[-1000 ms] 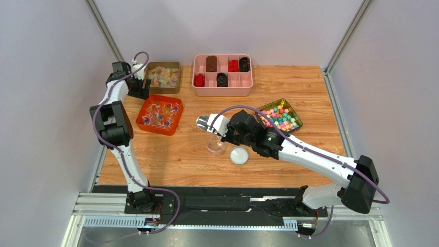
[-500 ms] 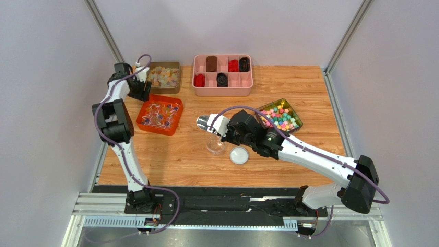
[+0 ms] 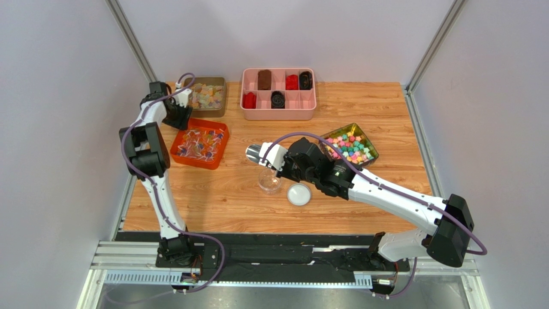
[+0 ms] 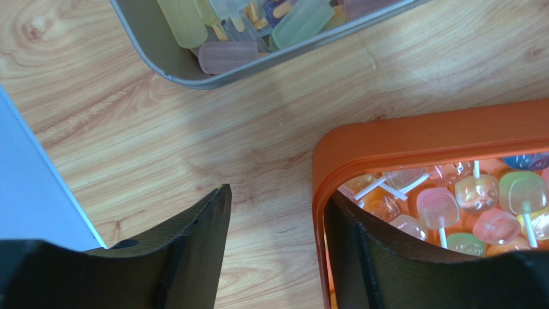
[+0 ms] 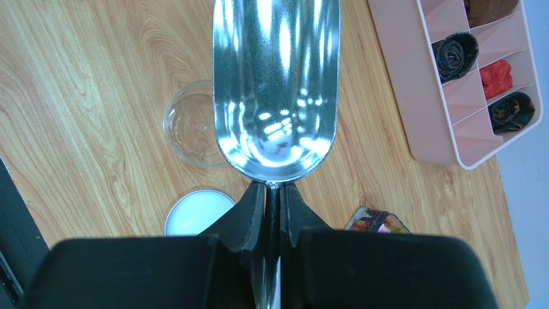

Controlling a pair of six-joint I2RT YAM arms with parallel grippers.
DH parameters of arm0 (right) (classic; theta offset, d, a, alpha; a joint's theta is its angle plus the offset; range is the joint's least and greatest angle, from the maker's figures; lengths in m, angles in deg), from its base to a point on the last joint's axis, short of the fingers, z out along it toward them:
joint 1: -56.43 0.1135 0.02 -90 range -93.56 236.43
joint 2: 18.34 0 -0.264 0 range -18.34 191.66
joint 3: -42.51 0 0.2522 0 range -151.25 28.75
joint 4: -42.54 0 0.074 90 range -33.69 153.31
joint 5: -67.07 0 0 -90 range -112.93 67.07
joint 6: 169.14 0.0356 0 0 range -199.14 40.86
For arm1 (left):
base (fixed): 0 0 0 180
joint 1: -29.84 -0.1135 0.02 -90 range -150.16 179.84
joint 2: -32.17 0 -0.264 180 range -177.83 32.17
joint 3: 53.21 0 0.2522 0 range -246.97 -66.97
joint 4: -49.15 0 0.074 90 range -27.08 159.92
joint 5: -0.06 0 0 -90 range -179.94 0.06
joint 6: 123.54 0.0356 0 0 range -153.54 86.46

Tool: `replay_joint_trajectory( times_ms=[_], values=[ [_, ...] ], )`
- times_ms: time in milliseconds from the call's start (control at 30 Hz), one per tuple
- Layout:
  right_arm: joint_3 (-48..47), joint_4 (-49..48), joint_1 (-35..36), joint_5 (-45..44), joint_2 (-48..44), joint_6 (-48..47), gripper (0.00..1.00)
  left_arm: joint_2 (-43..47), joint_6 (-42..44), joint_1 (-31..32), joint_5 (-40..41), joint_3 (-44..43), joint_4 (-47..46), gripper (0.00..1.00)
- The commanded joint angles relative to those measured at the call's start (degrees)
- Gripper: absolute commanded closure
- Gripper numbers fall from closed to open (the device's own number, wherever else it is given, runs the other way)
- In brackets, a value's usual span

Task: Pack the candies
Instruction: Pick up the storage box at the center of the board.

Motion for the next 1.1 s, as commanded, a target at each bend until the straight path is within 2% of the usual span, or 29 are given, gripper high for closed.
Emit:
replay_joint_trajectory(
  times_ms=[0, 67, 100, 200, 300, 467, 500, 567, 1067],
  values=[
    [0.21, -3.55, -0.11, 0.22, -1.02, -0.62, 1.00, -0.93, 0.83, 0.80, 1.32, -2.47, -0.16, 0.43],
    [0.12, -3.46, -0.11, 0.30, -0.93, -0.62, 1.00, -1.19, 0.65, 0.97, 1.67, -2.90, -0.16, 0.49],
    [0.12, -3.46, -0.11, 0.30, -0.84, -0.53, 1.00, -1.63, 0.65, 1.06, 2.03, -2.99, 0.02, 0.57],
    [0.03, -3.38, 0.07, 0.30, -0.67, -0.71, 1.00, -2.25, 1.09, 1.24, 2.82, -3.35, 0.19, 0.66],
    [-0.14, -3.29, -0.02, 0.30, -0.40, -0.71, 1.00, -2.16, 1.01, 1.32, 2.12, -3.35, 0.54, 0.69],
    [-0.93, -2.67, 0.07, 0.22, 0.04, -0.71, 1.00, -1.81, 0.92, 1.50, 1.15, -2.73, 1.51, 0.83],
    [-1.11, -2.41, 0.24, 0.22, 0.12, -0.71, 1.00, -1.55, 0.92, 1.41, 0.89, -2.56, 1.69, 0.91],
    [-1.64, -2.06, 0.24, 0.30, 0.12, -0.71, 1.00, -0.93, 0.66, 1.32, 0.19, -1.42, 1.86, 1.00],
    [-6.73, 4.09, 0.16, 1.18, -0.05, -1.94, 1.00, 11.28, -3.12, 0.97, -0.87, 10.89, 3.36, 1.00]
  ],
)
